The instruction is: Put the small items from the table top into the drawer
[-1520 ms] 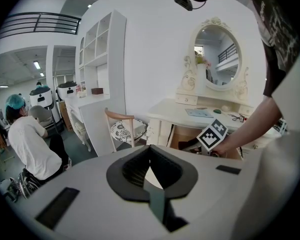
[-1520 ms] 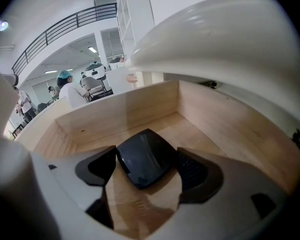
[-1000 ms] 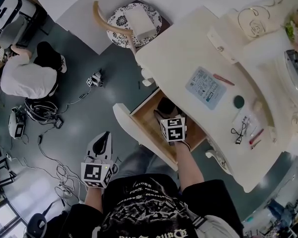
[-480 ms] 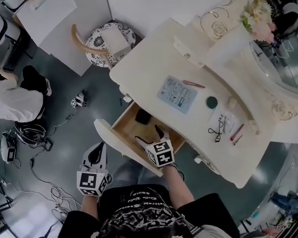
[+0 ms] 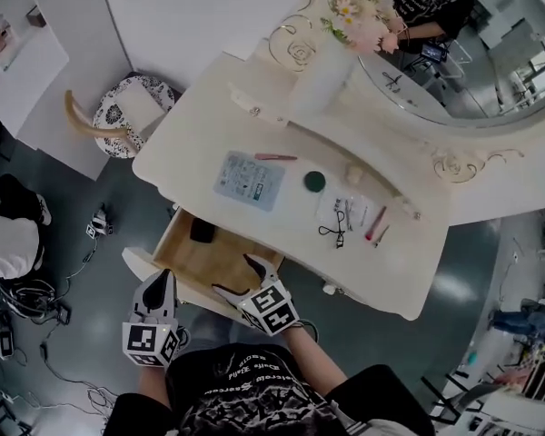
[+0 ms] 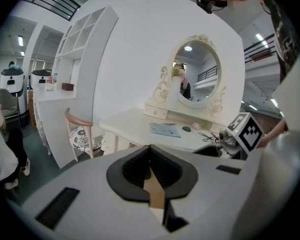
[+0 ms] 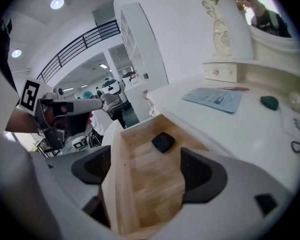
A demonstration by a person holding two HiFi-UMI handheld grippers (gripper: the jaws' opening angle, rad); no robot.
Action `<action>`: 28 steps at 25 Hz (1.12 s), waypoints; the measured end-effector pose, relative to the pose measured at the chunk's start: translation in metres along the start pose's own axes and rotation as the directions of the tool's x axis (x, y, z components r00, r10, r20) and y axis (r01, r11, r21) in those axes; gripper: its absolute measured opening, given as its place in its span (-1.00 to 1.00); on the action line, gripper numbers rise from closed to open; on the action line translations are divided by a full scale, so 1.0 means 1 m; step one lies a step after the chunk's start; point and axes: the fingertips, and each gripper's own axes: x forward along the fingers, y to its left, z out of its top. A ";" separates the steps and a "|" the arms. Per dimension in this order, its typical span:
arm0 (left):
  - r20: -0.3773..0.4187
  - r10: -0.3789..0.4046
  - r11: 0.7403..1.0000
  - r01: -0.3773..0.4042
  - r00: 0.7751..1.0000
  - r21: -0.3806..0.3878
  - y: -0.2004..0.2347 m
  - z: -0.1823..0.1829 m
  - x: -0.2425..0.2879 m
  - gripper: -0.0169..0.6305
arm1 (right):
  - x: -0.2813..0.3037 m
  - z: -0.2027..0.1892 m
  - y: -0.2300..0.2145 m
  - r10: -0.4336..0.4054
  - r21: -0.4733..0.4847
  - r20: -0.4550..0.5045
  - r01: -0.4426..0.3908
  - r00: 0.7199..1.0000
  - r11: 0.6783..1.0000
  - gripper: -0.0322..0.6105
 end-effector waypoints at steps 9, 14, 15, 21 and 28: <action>0.032 -0.110 0.994 0.110 0.993 0.008 -0.049 0.016 0.021 -0.90 | -0.065 0.042 -0.024 -0.091 0.036 0.199 0.085 0.976 0.996 0.45; 0.063 -0.185 0.982 0.182 0.981 0.041 -0.081 0.034 0.037 -0.90 | -0.093 0.052 -0.044 -0.126 0.055 0.257 0.116 0.958 0.992 0.45; 0.065 -0.200 0.979 0.197 0.978 0.049 -0.088 0.037 0.041 -0.90 | -0.098 0.050 -0.048 -0.139 0.062 0.260 0.127 0.956 0.990 0.45; 0.051 -0.292 0.955 0.288 0.955 0.077 -0.130 0.040 0.057 -0.90 | -0.136 0.033 -0.080 -0.276 0.160 0.284 0.239 0.918 0.958 0.22; 0.025 -0.378 0.922 0.373 0.926 0.105 -0.165 0.043 0.068 -0.90 | -0.157 0.031 -0.101 -0.372 0.225 0.309 0.313 0.875 0.923 -0.29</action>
